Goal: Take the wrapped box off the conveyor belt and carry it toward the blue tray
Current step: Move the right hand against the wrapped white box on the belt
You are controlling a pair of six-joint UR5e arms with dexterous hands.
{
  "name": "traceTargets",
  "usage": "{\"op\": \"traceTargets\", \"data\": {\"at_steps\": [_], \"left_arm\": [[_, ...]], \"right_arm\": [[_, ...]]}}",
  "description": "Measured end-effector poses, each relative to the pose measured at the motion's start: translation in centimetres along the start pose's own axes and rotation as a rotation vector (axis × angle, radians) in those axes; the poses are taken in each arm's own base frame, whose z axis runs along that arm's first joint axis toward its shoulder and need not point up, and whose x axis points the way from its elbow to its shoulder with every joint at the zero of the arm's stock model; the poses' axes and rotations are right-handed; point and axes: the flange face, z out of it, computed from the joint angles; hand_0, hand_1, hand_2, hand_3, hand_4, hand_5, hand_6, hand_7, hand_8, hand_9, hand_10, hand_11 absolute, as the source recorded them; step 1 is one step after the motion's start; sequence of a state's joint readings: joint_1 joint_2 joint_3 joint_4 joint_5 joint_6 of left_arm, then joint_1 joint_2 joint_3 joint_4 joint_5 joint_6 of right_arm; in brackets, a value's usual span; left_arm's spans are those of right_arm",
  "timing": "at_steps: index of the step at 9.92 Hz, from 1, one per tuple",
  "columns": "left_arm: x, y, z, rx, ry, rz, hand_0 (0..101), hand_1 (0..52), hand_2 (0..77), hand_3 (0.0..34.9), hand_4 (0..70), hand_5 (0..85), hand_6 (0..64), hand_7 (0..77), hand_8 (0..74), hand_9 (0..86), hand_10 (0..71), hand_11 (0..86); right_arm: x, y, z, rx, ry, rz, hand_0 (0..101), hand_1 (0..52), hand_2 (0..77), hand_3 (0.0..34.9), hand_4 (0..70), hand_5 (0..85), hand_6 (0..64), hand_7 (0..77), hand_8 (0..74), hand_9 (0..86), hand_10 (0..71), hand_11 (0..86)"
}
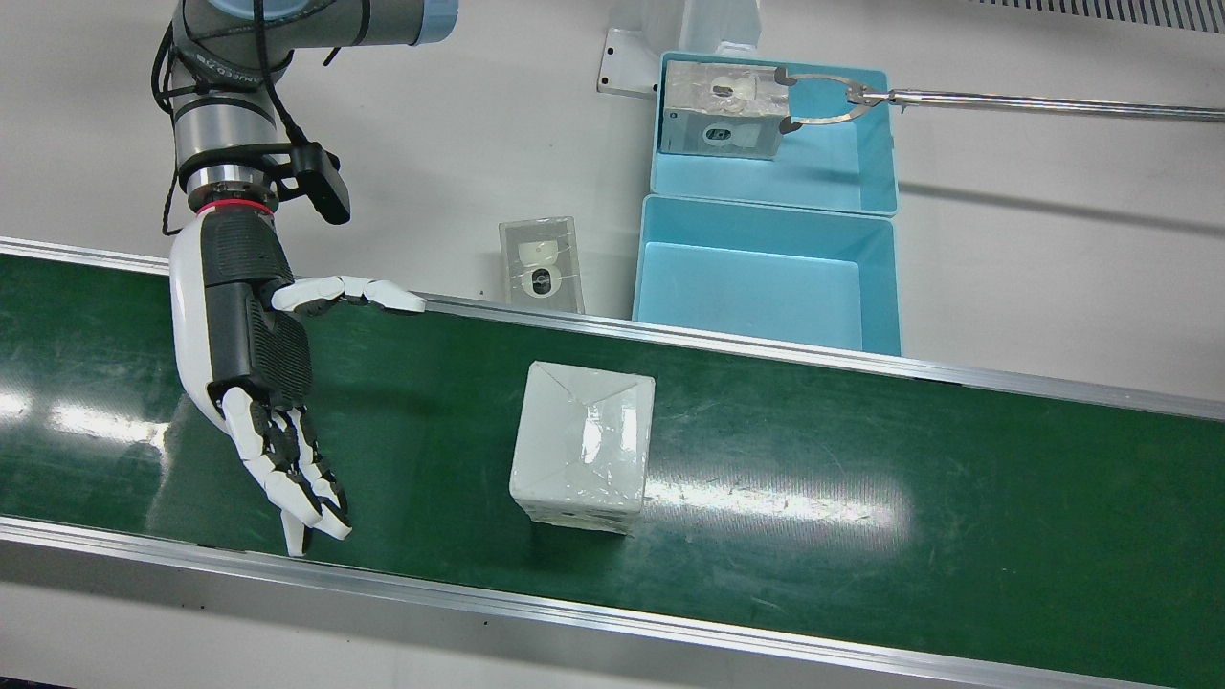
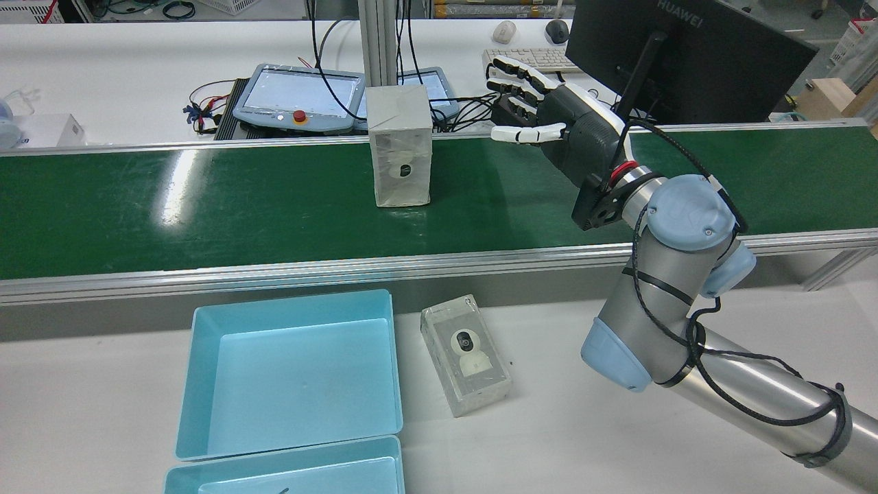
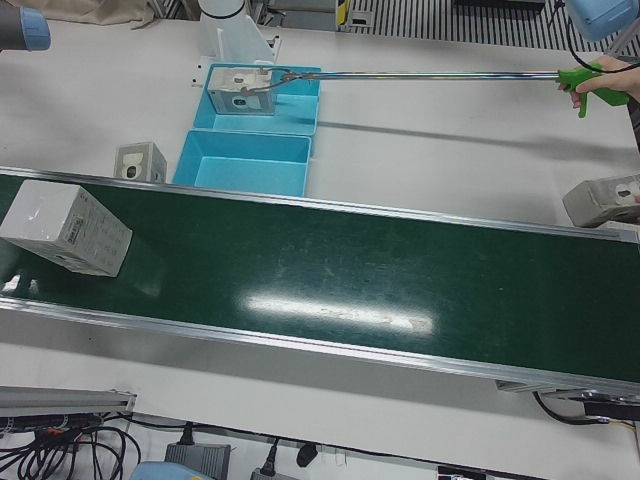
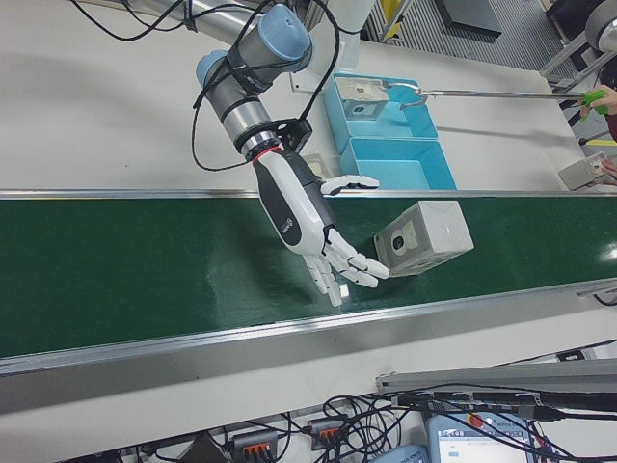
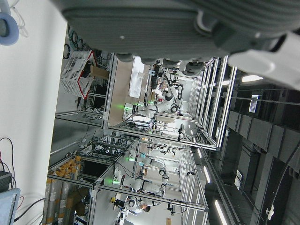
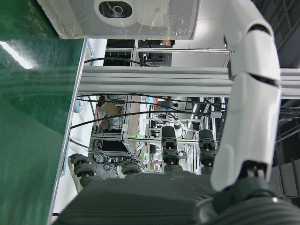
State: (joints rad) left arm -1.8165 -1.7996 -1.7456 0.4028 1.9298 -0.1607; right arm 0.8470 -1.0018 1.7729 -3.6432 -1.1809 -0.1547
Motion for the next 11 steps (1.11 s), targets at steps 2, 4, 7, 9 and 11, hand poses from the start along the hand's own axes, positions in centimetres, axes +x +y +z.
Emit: {"op": "traceTargets", "data": {"at_steps": [2, 4, 7, 9, 11], "left_arm": [[0.0, 0.0, 0.0, 0.0, 0.0, 0.0, 0, 0.0, 0.5, 0.0, 0.0, 0.5, 0.0, 0.5, 0.5, 0.0, 0.0, 0.0], [0.0, 0.0, 0.0, 0.0, 0.0, 0.0, 0, 0.0, 1.1, 0.0, 0.0, 0.5, 0.0, 0.5, 0.5, 0.5, 0.5, 0.0], [0.0, 0.0, 0.0, 0.0, 0.0, 0.0, 0, 0.0, 1.1, 0.0, 0.0, 0.5, 0.0, 0.5, 0.5, 0.0, 0.5, 0.0], [0.0, 0.0, 0.0, 0.0, 0.0, 0.0, 0, 0.0, 0.5, 0.0, 0.0, 0.5, 0.0, 0.5, 0.0, 0.5, 0.5, 0.0], [0.0, 0.0, 0.0, 0.0, 0.0, 0.0, 0, 0.0, 1.1, 0.0, 0.0, 0.5, 0.0, 0.5, 0.0, 0.5, 0.0, 0.0]], "right_arm": [[0.1, -0.2, 0.1, 0.004, 0.0, -0.001, 46, 14.2, 19.6, 30.4, 8.2, 14.2, 0.0, 18.0, 0.0, 3.8, 4.9, 8.7], [0.3, -0.3, 0.5, 0.009, 0.001, -0.002, 46, 14.2, 19.6, 30.5, 8.7, 14.7, 0.0, 18.0, 0.0, 3.3, 4.9, 8.7], [1.0, -0.2, 1.2, 0.012, 0.006, 0.0, 46, 12.5, 18.5, 30.4, 8.7, 14.7, 0.0, 18.0, 0.0, 3.3, 4.9, 8.7], [1.5, -0.1, 1.3, 0.006, 0.01, -0.001, 46, 12.5, 18.5, 31.2, 9.8, 15.8, 0.0, 18.0, 0.0, 3.3, 4.9, 8.7], [2.2, 0.0, 1.3, 0.002, 0.016, 0.001, 46, 12.5, 18.5, 30.2, 9.8, 15.8, 0.0, 18.0, 0.0, 3.8, 4.9, 8.7]]}}
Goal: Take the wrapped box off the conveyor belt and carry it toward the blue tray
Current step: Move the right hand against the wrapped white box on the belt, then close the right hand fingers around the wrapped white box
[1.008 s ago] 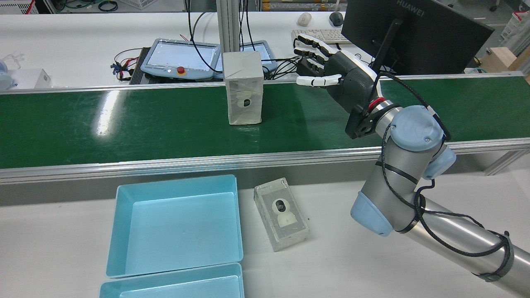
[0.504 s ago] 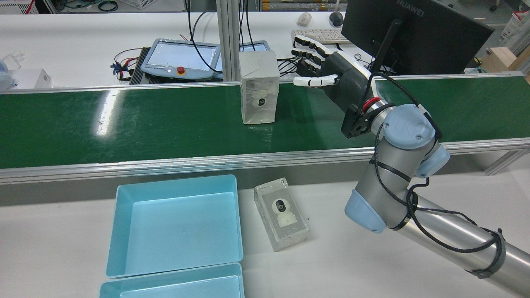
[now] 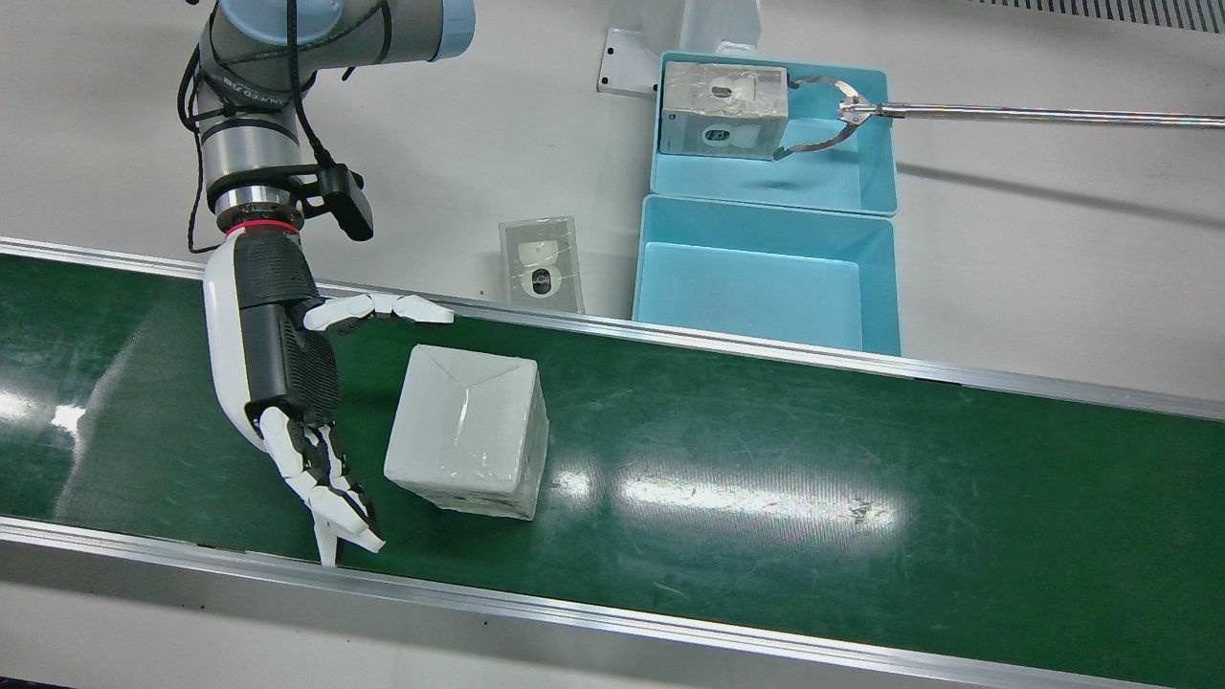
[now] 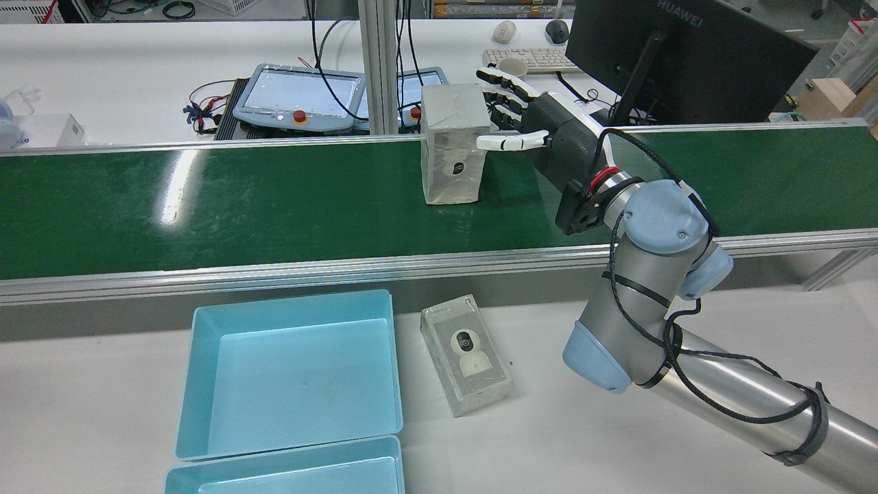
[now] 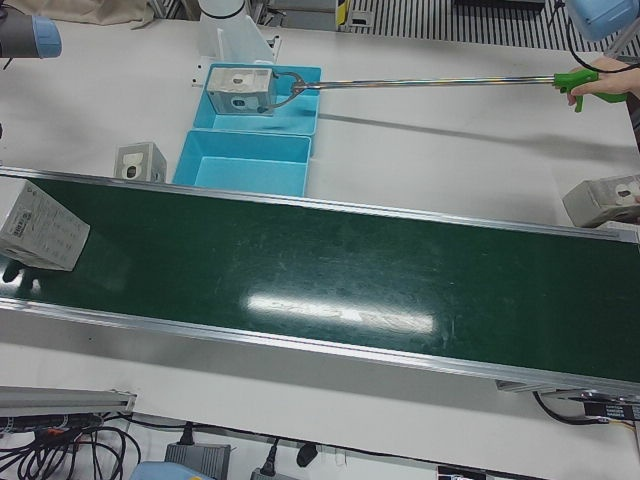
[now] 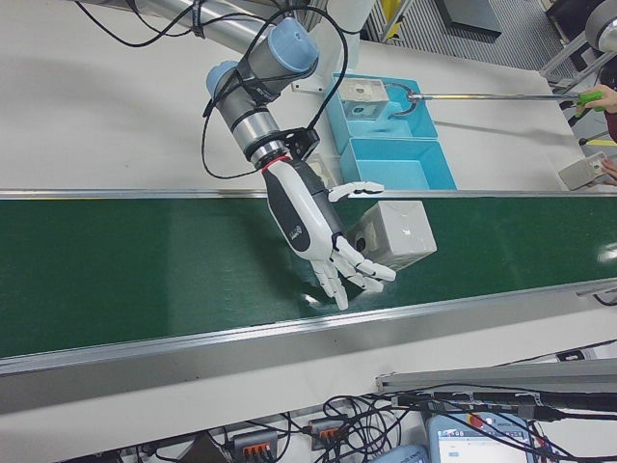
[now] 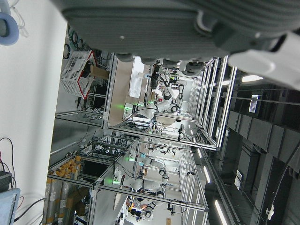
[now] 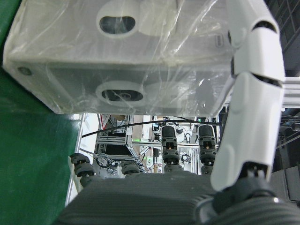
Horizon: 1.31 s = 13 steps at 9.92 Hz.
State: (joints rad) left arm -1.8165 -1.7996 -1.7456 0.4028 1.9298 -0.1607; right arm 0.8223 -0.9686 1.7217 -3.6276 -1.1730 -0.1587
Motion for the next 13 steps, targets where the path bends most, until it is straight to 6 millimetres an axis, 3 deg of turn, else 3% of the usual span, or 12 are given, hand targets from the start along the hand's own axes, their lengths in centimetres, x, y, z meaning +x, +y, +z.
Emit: {"op": "traceTargets", "data": {"at_steps": [8, 10, 11, 12, 13], "left_arm": [[0.0, 0.0, 0.0, 0.0, 0.0, 0.0, 0, 0.0, 0.5, 0.0, 0.0, 0.5, 0.0, 0.5, 0.5, 0.0, 0.5, 0.0], [0.0, 0.0, 0.0, 0.0, 0.0, 0.0, 0, 0.0, 0.5, 0.0, 0.0, 0.5, 0.0, 0.5, 0.5, 0.5, 0.5, 0.0], [0.0, 0.0, 0.0, 0.0, 0.0, 0.0, 0, 0.0, 1.1, 0.0, 0.0, 0.5, 0.0, 0.5, 0.0, 0.0, 0.0, 0.0], [0.0, 0.0, 0.0, 0.0, 0.0, 0.0, 0, 0.0, 0.5, 0.0, 0.0, 0.5, 0.0, 0.5, 0.5, 0.0, 0.5, 0.0], [0.0, 0.0, 0.0, 0.0, 0.0, 0.0, 0, 0.0, 0.5, 0.0, 0.0, 0.5, 0.0, 0.5, 0.5, 0.0, 0.5, 0.0]], "right_arm": [[0.58, -0.06, -0.07, 0.0, 0.006, 0.001, 41, 9.8, 17.5, 30.2, 14.2, 20.7, 0.0, 19.1, 0.0, 2.2, 7.6, 12.0], [0.6, -0.08, -0.09, 0.0, 0.007, 0.002, 41, 8.2, 21.3, 30.2, 14.2, 24.0, 0.0, 20.2, 0.0, 2.2, 9.8, 14.2], [0.6, -0.08, -0.1, 0.0, 0.007, 0.003, 41, 9.3, 22.9, 30.4, 14.7, 27.8, 0.0, 24.5, 1.6, 9.3, 10.4, 16.4], [0.64, -0.07, -0.12, -0.001, 0.007, 0.003, 44, 8.2, 25.1, 30.6, 17.5, 34.4, 5.5, 32.2, 3.3, 10.9, 11.4, 18.0], [0.65, -0.04, -0.13, -0.002, 0.007, 0.003, 44, 8.2, 25.1, 30.6, 17.5, 34.4, 5.5, 32.2, 6.0, 14.7, 16.9, 23.5]]}}
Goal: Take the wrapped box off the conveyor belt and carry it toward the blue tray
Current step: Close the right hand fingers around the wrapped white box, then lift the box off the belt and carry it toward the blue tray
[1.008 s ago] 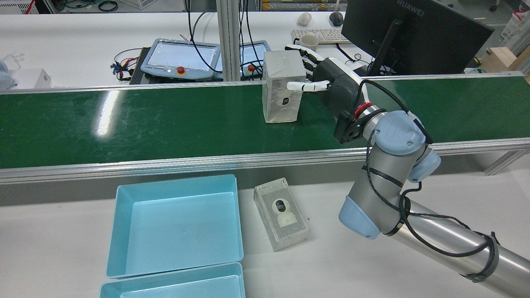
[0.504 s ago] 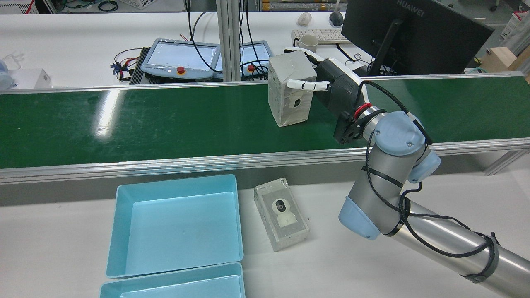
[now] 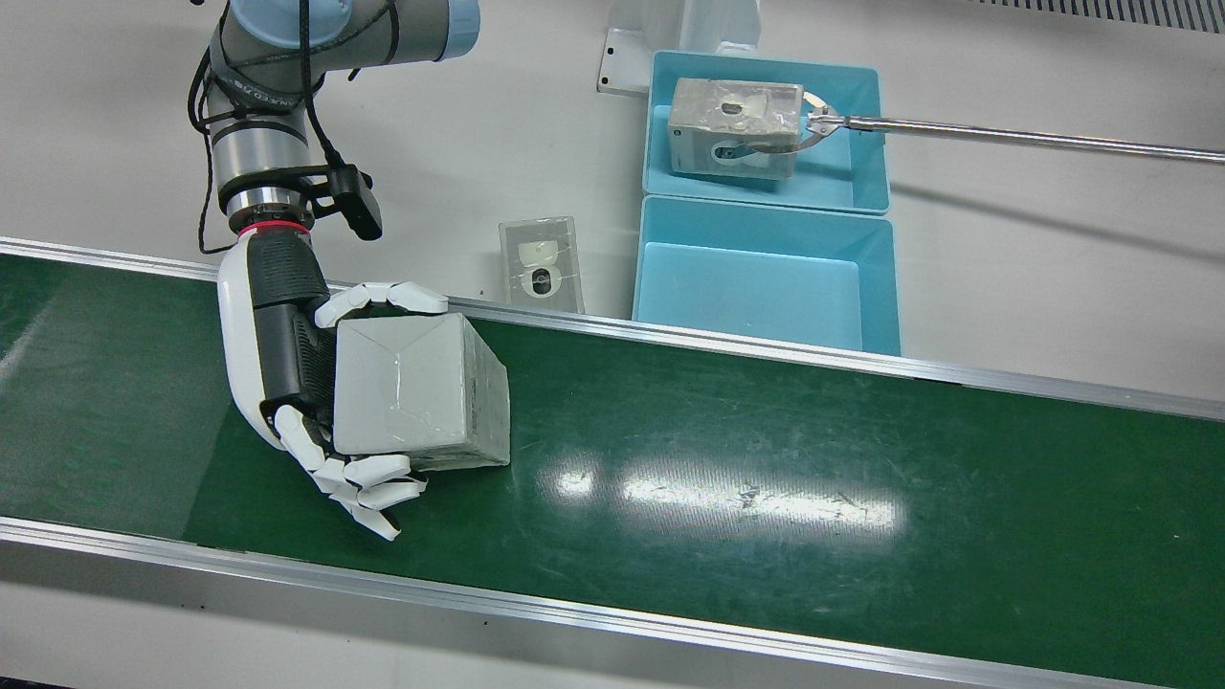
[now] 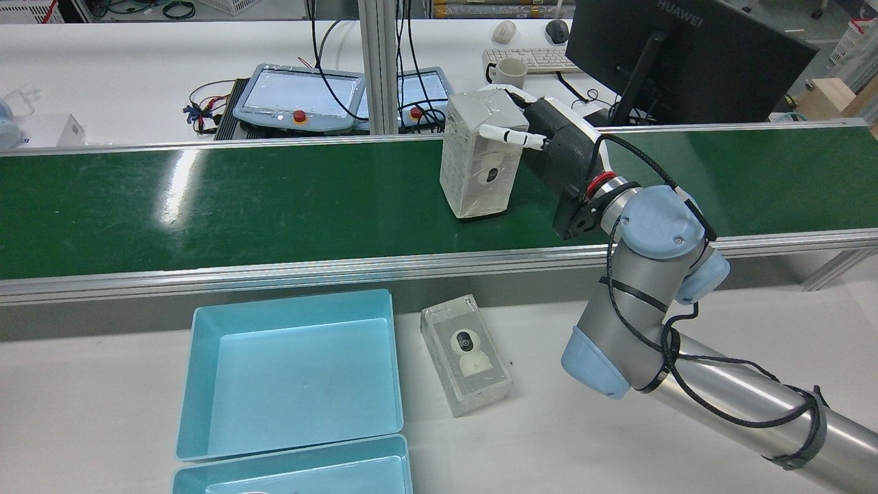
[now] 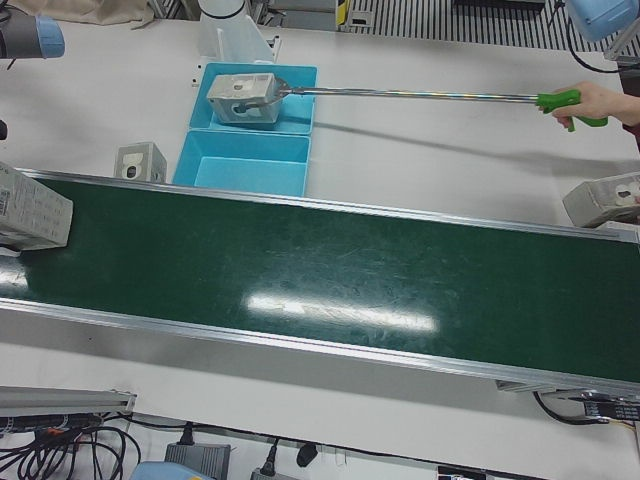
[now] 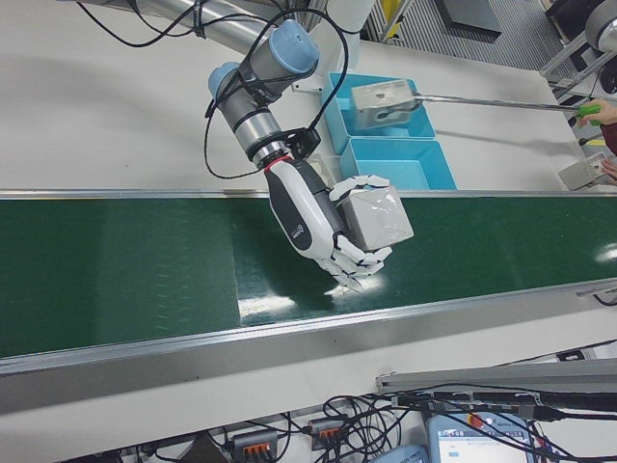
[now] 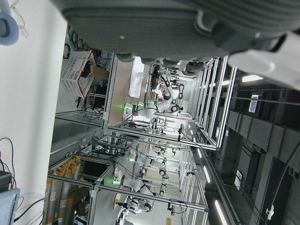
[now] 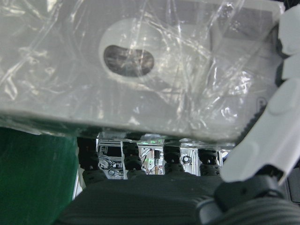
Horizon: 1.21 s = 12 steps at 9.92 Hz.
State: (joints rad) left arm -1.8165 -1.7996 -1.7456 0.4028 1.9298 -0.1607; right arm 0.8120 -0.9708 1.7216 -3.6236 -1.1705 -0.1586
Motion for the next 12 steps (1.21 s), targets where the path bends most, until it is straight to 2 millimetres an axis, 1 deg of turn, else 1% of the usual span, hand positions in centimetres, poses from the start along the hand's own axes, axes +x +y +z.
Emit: {"op": "traceTargets", "data": {"at_steps": [1, 2, 3, 5, 6, 7, 8, 9, 10, 11, 12], "left_arm": [[0.0, 0.0, 0.0, 0.0, 0.0, 0.0, 0, 0.0, 0.5, 0.0, 0.0, 0.5, 0.0, 0.5, 0.5, 0.0, 0.5, 0.0], [0.0, 0.0, 0.0, 0.0, 0.0, 0.0, 0, 0.0, 1.1, 0.0, 0.0, 0.5, 0.0, 0.5, 0.5, 0.0, 0.0, 0.0], [0.0, 0.0, 0.0, 0.0, 0.0, 0.0, 0, 0.0, 1.1, 0.0, 0.0, 0.5, 0.0, 0.5, 0.5, 0.0, 0.0, 0.0], [0.0, 0.0, 0.0, 0.0, 0.0, 0.0, 0, 0.0, 1.1, 0.0, 0.0, 0.5, 0.0, 0.5, 0.5, 0.0, 0.5, 0.0], [0.0, 0.0, 0.0, 0.0, 0.0, 0.0, 0, 0.0, 1.1, 0.0, 0.0, 0.5, 0.0, 0.5, 0.0, 0.0, 0.0, 0.0], [0.0, 0.0, 0.0, 0.0, 0.0, 0.0, 0, 0.0, 1.1, 0.0, 0.0, 0.5, 0.0, 0.5, 0.0, 0.0, 0.0, 0.0], [0.0, 0.0, 0.0, 0.0, 0.0, 0.0, 0, 0.0, 0.5, 0.0, 0.0, 0.5, 0.0, 0.5, 0.5, 0.0, 0.0, 0.0], [0.0, 0.0, 0.0, 0.0, 0.0, 0.0, 0, 0.0, 0.5, 0.0, 0.0, 0.5, 0.0, 0.5, 0.5, 0.0, 0.0, 0.0], [0.0, 0.0, 0.0, 0.0, 0.0, 0.0, 0, 0.0, 0.5, 0.0, 0.0, 0.5, 0.0, 0.5, 0.5, 0.0, 0.5, 0.0], [0.0, 0.0, 0.0, 0.0, 0.0, 0.0, 0, 0.0, 0.5, 0.0, 0.0, 0.5, 0.0, 0.5, 0.5, 0.5, 0.0, 0.0], [0.0, 0.0, 0.0, 0.0, 0.0, 0.0, 0, 0.0, 1.1, 0.0, 0.0, 0.5, 0.0, 0.5, 0.0, 0.5, 0.5, 0.0]], "right_arm": [[0.0, 0.2, 0.0, -0.003, 0.0, 0.001, 44, 8.2, 25.1, 30.6, 17.5, 34.4, 5.5, 32.2, 6.0, 14.7, 16.9, 23.5], [-0.1, 0.5, 0.0, -0.009, -0.001, 0.004, 42, 8.7, 26.2, 29.5, 18.0, 38.2, 7.6, 34.9, 8.2, 18.0, 17.5, 25.6], [-0.2, 1.1, -0.1, -0.022, -0.003, 0.01, 42, 8.7, 26.2, 28.7, 18.0, 38.7, 7.6, 35.5, 8.2, 18.5, 17.5, 25.6], [-0.5, 3.4, -0.5, -0.069, -0.007, 0.031, 42, 8.7, 26.2, 28.6, 18.0, 38.7, 8.2, 36.0, 8.2, 18.5, 17.5, 25.6], [-0.2, 5.0, -1.0, -0.103, -0.003, 0.048, 42, 8.7, 26.2, 28.6, 17.5, 39.8, 8.2, 35.5, 8.2, 18.5, 17.5, 25.6], [0.4, 6.8, -1.8, -0.138, 0.003, 0.07, 42, 8.7, 26.2, 29.8, 17.5, 39.8, 9.3, 37.1, 4.4, 18.5, 16.9, 25.6], [1.5, 8.9, -2.8, -0.176, 0.009, 0.098, 43, 8.2, 26.7, 29.8, 17.5, 39.8, 9.8, 38.7, 7.1, 16.4, 16.9, 24.5], [2.8, 10.9, -4.0, -0.211, 0.015, 0.127, 43, 8.2, 26.7, 29.8, 17.5, 39.8, 9.8, 38.7, 7.1, 16.4, 16.9, 24.5], [4.8, 13.0, -5.6, -0.244, 0.023, 0.159, 44, 8.7, 27.3, 29.7, 17.5, 39.8, 9.8, 39.8, 3.8, 14.7, 16.9, 24.5], [7.0, 15.1, -7.4, -0.271, 0.024, 0.184, 45, 8.7, 28.4, 29.7, 16.4, 42.0, 11.4, 41.5, 6.5, 16.4, 13.1, 22.4], [9.0, 16.9, -9.3, -0.288, 0.017, 0.194, 45, 8.7, 28.4, 29.7, 16.4, 42.0, 11.4, 41.5, 6.5, 16.4, 13.1, 22.4]]}}
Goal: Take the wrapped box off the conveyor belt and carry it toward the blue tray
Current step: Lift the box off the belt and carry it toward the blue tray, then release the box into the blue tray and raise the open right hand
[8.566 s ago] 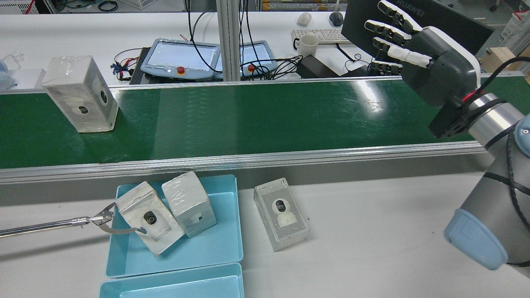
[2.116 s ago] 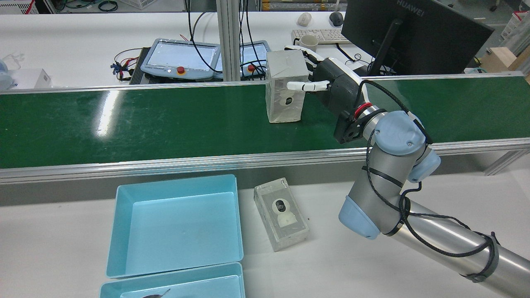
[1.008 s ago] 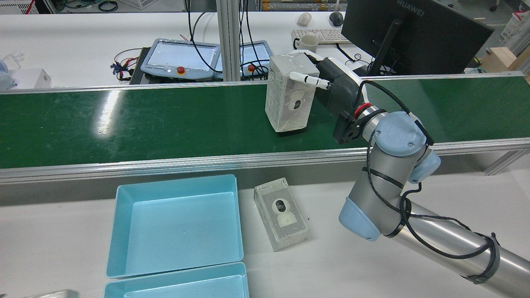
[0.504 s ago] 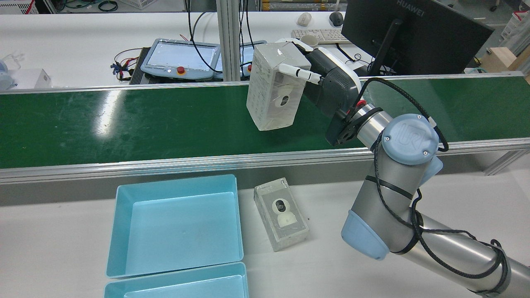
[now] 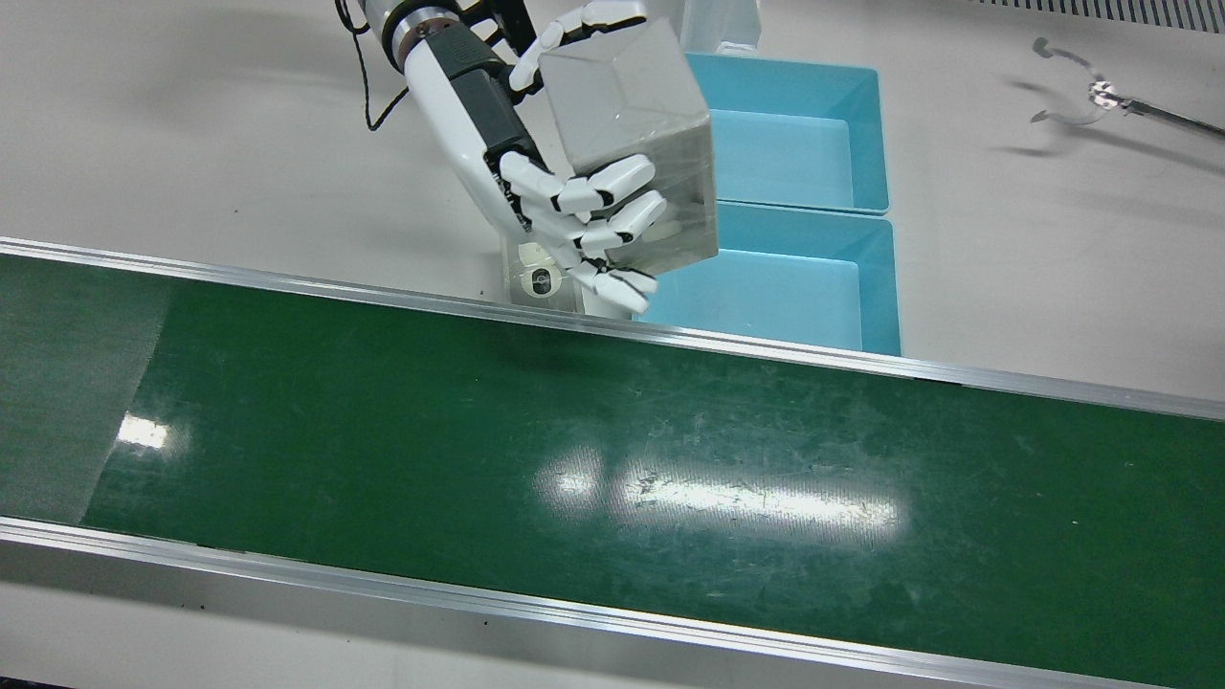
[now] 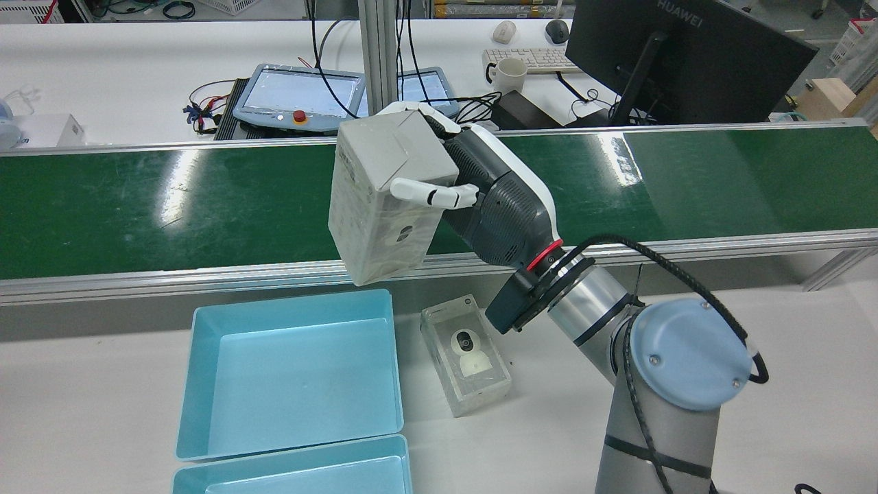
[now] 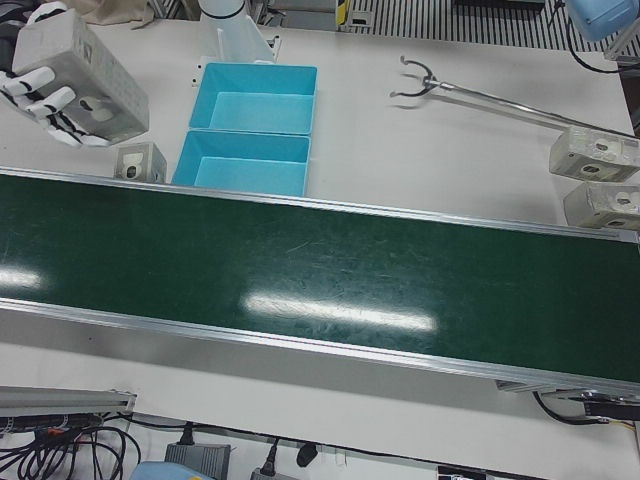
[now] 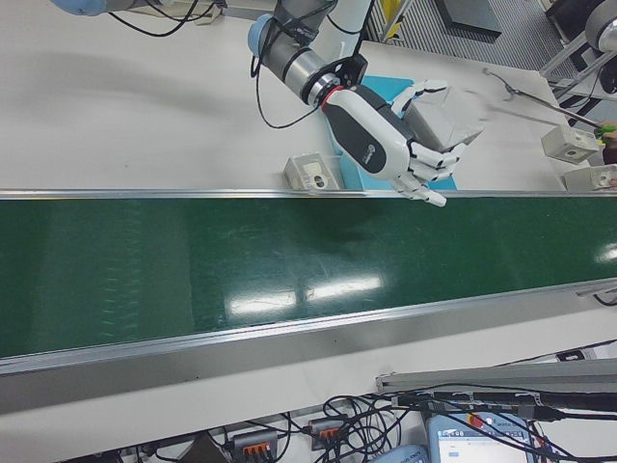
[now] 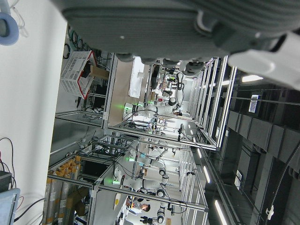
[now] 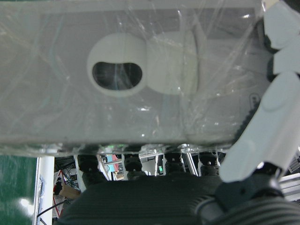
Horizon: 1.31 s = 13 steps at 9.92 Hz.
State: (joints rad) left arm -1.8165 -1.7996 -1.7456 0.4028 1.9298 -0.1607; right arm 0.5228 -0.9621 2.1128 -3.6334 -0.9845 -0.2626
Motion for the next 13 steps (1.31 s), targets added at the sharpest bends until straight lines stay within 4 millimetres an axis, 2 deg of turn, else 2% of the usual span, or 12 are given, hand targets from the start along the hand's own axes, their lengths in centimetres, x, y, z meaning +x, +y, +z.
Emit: {"op": "traceTargets", "data": {"at_steps": [2, 4, 5, 6, 7, 8, 9, 10, 11, 12, 13], "left_arm": [[0.0, 0.0, 0.0, 0.0, 0.0, 0.0, 0, 0.0, 1.1, 0.0, 0.0, 0.5, 0.0, 0.5, 0.5, 0.0, 0.5, 0.0], [0.0, 0.0, 0.0, 0.0, 0.0, 0.0, 0, 0.0, 0.5, 0.0, 0.0, 0.5, 0.0, 0.5, 0.5, 0.5, 0.5, 0.0], [0.0, 0.0, 0.0, 0.0, 0.0, 0.0, 0, 0.0, 0.5, 0.0, 0.0, 0.5, 0.0, 0.5, 0.5, 0.0, 0.5, 0.0], [0.0, 0.0, 0.0, 0.0, 0.0, 0.0, 0, 0.0, 0.5, 0.0, 0.0, 0.5, 0.0, 0.5, 0.5, 0.0, 0.5, 0.0], [0.0, 0.0, 0.0, 0.0, 0.0, 0.0, 0, 0.0, 0.5, 0.0, 0.0, 0.5, 0.0, 0.5, 0.5, 0.0, 0.5, 0.0], [0.0, 0.0, 0.0, 0.0, 0.0, 0.0, 0, 0.0, 1.1, 0.0, 0.0, 0.5, 0.0, 0.5, 0.5, 0.5, 0.5, 0.0], [0.0, 0.0, 0.0, 0.0, 0.0, 0.0, 0, 0.0, 1.1, 0.0, 0.0, 0.5, 0.0, 0.5, 0.5, 0.0, 0.5, 0.0], [0.0, 0.0, 0.0, 0.0, 0.0, 0.0, 0, 0.0, 0.5, 0.0, 0.0, 0.5, 0.0, 0.5, 0.0, 0.5, 0.5, 0.0], [0.0, 0.0, 0.0, 0.0, 0.0, 0.0, 0, 0.0, 1.1, 0.0, 0.0, 0.5, 0.0, 0.5, 0.0, 0.5, 0.5, 0.0], [0.0, 0.0, 0.0, 0.0, 0.0, 0.0, 0, 0.0, 0.5, 0.0, 0.0, 0.5, 0.0, 0.5, 0.5, 0.0, 0.5, 0.0], [0.0, 0.0, 0.0, 0.0, 0.0, 0.0, 0, 0.0, 1.1, 0.0, 0.0, 0.5, 0.0, 0.5, 0.5, 0.0, 0.5, 0.0]], "right_arm": [[4.5, 3.4, -1.2, -0.017, -0.024, -0.018, 46, 8.2, 28.4, 29.8, 16.4, 42.5, 12.5, 42.5, 7.6, 16.9, 16.9, 24.5], [8.7, 6.4, -1.5, -0.032, -0.051, -0.058, 46, 8.2, 28.4, 29.6, 16.4, 42.5, 13.1, 42.5, 7.6, 18.5, 16.9, 25.1], [10.5, 7.2, -1.8, -0.036, -0.064, -0.078, 46, 8.2, 28.4, 29.4, 16.4, 42.5, 12.0, 38.7, 4.4, 16.9, 16.4, 22.4], [12.3, 7.6, -2.1, -0.036, -0.072, -0.093, 46, 8.2, 28.4, 29.4, 16.4, 42.5, 12.0, 38.7, 4.4, 16.9, 16.4, 22.4], [14.1, 7.7, -2.4, -0.036, -0.074, -0.098, 46, 8.2, 28.9, 29.6, 15.8, 43.1, 7.1, 30.5, 2.2, 9.3, 12.0, 19.1], [15.3, 7.8, -2.7, -0.038, -0.074, -0.098, 46, 8.2, 28.9, 29.6, 15.8, 43.1, 7.1, 30.5, 2.2, 9.3, 12.0, 19.1], [16.1, 7.9, -3.0, -0.039, -0.073, -0.097, 44, 12.0, 25.6, 29.4, 18.5, 38.7, 0.0, 12.0, 0.0, 2.2, 4.4, 6.0], [16.5, 8.0, -3.1, -0.041, -0.073, -0.097, 46, 15.3, 21.3, 29.5, 22.9, 25.6, 0.0, 14.2, 0.0, 2.2, 1.6, 3.8], [16.6, 8.1, -3.2, -0.042, -0.074, -0.096, 46, 15.3, 21.3, 29.5, 22.9, 25.6, 0.0, 14.2, 0.0, 2.2, 1.6, 3.8], [16.6, 8.1, -3.3, -0.042, -0.074, -0.095, 47, 11.5, 17.5, 29.4, 21.3, 10.4, 0.0, 15.3, 0.0, 2.2, 2.2, 3.8], [16.5, 8.1, -3.4, -0.043, -0.075, -0.095, 47, 11.5, 17.5, 29.4, 21.3, 10.4, 0.0, 15.3, 0.0, 2.2, 2.2, 3.8]]}}
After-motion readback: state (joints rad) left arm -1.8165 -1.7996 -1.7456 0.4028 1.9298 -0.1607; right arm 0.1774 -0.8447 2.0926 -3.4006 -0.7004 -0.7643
